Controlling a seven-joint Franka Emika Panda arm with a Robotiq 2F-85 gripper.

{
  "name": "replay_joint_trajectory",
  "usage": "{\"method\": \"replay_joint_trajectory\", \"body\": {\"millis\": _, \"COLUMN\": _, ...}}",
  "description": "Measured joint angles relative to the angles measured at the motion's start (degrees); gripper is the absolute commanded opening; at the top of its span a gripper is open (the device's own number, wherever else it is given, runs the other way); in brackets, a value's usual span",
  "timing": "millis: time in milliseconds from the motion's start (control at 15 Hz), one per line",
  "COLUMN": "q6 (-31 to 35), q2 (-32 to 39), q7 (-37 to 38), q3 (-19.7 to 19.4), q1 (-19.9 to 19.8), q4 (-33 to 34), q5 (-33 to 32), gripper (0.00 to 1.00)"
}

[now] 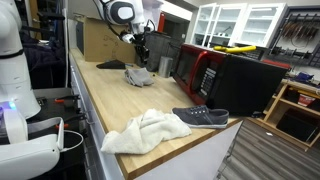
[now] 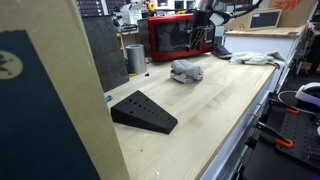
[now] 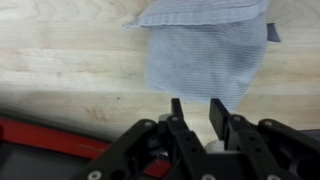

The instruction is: Fold the grey towel once from top to bottom and twice from right to left.

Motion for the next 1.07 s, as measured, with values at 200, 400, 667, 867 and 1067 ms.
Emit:
{"method": "replay_joint_trajectory", "body": {"millis": 200, "q6": 0.1, "q2": 1.2, "q7": -3.1, "q3": -0.8, "q1": -0.1, "q4": -0.4, "q5": 4.2, "gripper": 0.0}}
{"method": "replay_joint_trajectory", "body": {"millis": 400, "q6": 0.2, "q2": 3.0, "q7": -5.9, "q3": -0.4, "q1": 1.0, "q4": -0.1, "q5": 9.9, "gripper": 0.0}}
{"method": "replay_joint_trajectory", "body": {"millis": 667, "q6": 1.7, "q2": 5.7, "q7": -7.0, "q3": 1.0, "q1": 1.8, "q4": 0.8, "q5": 13.1, "gripper": 0.0}}
{"method": "replay_joint_trajectory", "body": {"millis": 867, "q6": 5.1, "q2": 8.5, "q7": -7.8, "q3": 1.7, "q1": 1.7, "q4": 1.8, "q5": 13.0, "gripper": 0.0}}
{"method": "replay_joint_trajectory", "body": {"millis": 1067, "q6": 7.7, "q2": 11.1, "q7": -9.4, "q3": 2.2, "q1": 1.6, "q4": 2.9, "q5": 13.0, "gripper": 0.0}}
